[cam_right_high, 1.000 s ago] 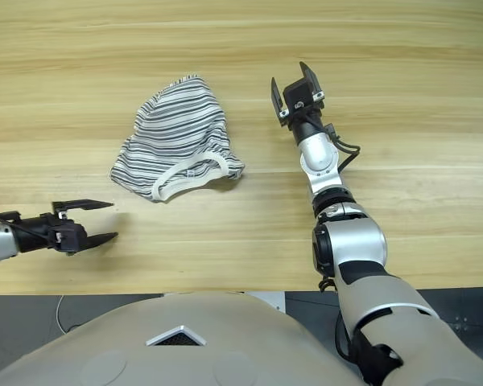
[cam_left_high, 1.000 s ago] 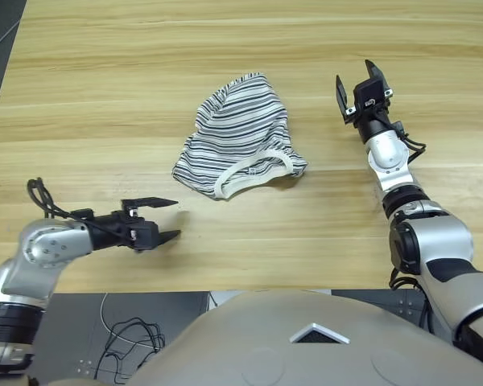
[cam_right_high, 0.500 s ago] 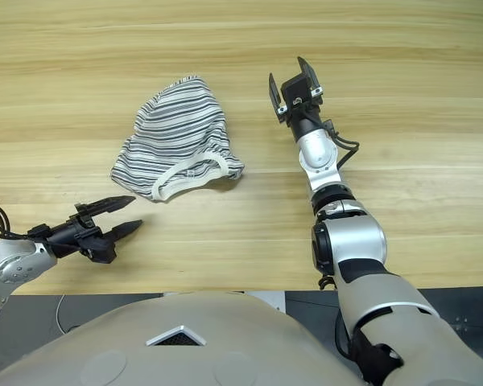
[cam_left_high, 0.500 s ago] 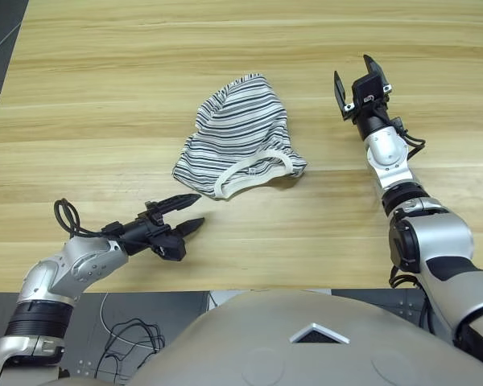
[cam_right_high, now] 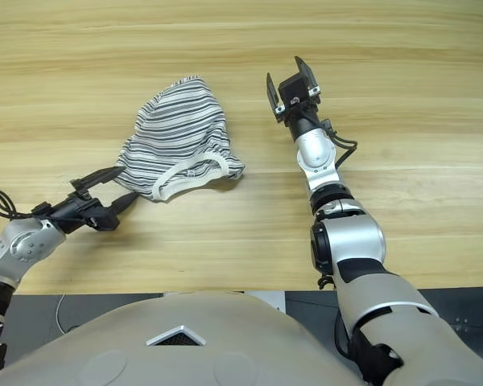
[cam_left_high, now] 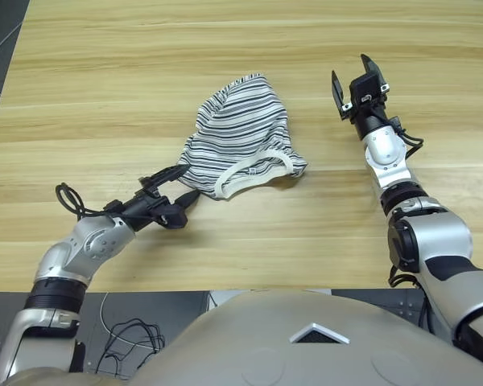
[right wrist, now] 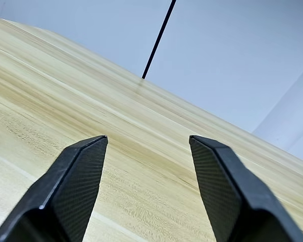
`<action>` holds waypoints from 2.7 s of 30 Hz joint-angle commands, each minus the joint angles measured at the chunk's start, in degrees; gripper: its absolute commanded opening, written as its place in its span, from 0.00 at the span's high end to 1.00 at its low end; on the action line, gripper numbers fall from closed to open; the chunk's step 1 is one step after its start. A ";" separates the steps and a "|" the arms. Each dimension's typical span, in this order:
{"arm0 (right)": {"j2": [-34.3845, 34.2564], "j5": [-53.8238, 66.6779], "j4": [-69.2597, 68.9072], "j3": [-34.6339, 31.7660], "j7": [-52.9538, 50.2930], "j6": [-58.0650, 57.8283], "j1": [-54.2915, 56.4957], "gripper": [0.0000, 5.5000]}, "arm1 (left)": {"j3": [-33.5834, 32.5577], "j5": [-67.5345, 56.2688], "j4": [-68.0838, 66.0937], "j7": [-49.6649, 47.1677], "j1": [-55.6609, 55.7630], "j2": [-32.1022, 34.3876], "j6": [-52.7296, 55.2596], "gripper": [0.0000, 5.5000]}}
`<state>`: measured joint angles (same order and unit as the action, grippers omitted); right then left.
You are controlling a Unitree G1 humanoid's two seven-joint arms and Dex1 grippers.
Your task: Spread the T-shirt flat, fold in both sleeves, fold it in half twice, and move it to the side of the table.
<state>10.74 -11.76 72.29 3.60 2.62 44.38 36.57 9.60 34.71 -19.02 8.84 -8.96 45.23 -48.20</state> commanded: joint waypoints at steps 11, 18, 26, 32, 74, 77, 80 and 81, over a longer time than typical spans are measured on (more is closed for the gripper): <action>-0.57 -0.89 0.08 0.34 -0.26 -0.70 1.34 0.45 | 7.36 3.82 -8.21 -2.73 1.81 0.10 4.51 0.56; -0.57 -0.92 0.06 0.36 -0.29 -0.67 1.31 0.45 | 8.82 2.64 -7.68 -1.88 1.82 0.39 4.31 0.73; -0.58 -0.87 0.03 0.31 -0.26 -0.61 1.30 0.45 | 8.77 1.08 -4.23 -0.65 1.30 1.94 3.71 0.88; -0.75 -0.59 -0.13 0.10 -0.21 -0.36 1.37 0.45 | 9.20 0.62 -3.46 1.99 2.85 2.86 4.30 0.98; 10.58 18.40 -60.42 10.65 50.20 -44.61 -29.99 0.45 | -9.61 -36.72 32.11 21.67 10.74 -10.39 54.54 0.98; 9.11 17.68 -57.10 10.46 48.35 -42.69 -28.87 0.45 | -10.05 -36.75 32.88 21.63 9.68 -10.59 54.78 0.98; 7.62 18.24 -54.79 10.13 47.53 -41.33 -28.15 0.45 | -10.16 -36.63 33.28 21.73 8.99 -10.76 54.85 0.98; 7.05 18.56 -54.28 10.10 47.40 -41.09 -27.97 0.45 | -10.25 -36.63 33.29 21.74 8.87 -10.74 54.85 0.98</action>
<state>18.56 6.49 16.97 14.14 50.39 2.57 7.68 -0.09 -2.09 13.71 30.25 0.26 34.31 6.18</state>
